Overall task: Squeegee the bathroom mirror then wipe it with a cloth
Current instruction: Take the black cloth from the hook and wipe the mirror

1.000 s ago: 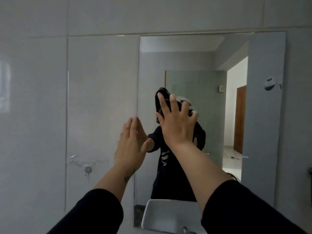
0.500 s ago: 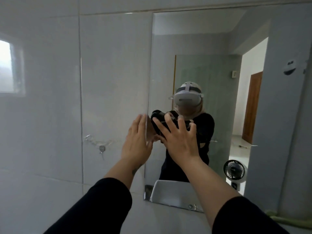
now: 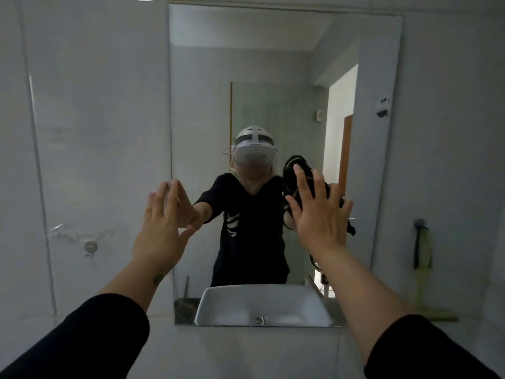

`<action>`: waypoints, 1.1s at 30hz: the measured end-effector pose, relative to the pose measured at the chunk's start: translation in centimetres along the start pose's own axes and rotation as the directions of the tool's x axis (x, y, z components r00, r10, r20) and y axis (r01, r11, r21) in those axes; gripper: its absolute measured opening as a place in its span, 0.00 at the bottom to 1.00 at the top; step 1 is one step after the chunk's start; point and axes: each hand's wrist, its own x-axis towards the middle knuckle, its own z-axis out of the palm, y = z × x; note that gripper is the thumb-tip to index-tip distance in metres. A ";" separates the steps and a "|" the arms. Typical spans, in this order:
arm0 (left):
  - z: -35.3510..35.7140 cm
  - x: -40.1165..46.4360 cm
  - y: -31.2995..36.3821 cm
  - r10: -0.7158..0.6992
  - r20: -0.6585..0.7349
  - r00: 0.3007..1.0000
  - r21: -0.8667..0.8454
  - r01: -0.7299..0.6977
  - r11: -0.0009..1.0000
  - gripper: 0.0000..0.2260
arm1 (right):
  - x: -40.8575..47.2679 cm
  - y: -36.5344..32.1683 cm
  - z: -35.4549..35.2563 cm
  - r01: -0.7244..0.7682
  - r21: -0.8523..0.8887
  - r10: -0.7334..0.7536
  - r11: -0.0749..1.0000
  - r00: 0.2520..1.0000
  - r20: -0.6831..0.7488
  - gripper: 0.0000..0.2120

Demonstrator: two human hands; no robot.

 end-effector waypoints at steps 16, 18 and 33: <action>2.1 1.6 -2.2 -0.014 -0.035 0.999 0.103 0.017 0.995 0.55 | -8.7 5.4 2.8 -0.532 0.064 0.531 0.844 0.846 0.044 0.27; 2.2 1.6 -2.2 -0.006 -0.033 0.999 0.097 0.009 0.995 0.55 | -9.5 4.4 3.2 -0.500 0.044 0.498 0.865 0.866 0.048 0.27; -0.3 -0.3 -0.7 0.054 0.015 0.998 0.007 -0.054 0.998 0.43 | -4.5 -10.9 2.4 0.064 0.126 -0.064 0.990 0.998 -0.008 0.30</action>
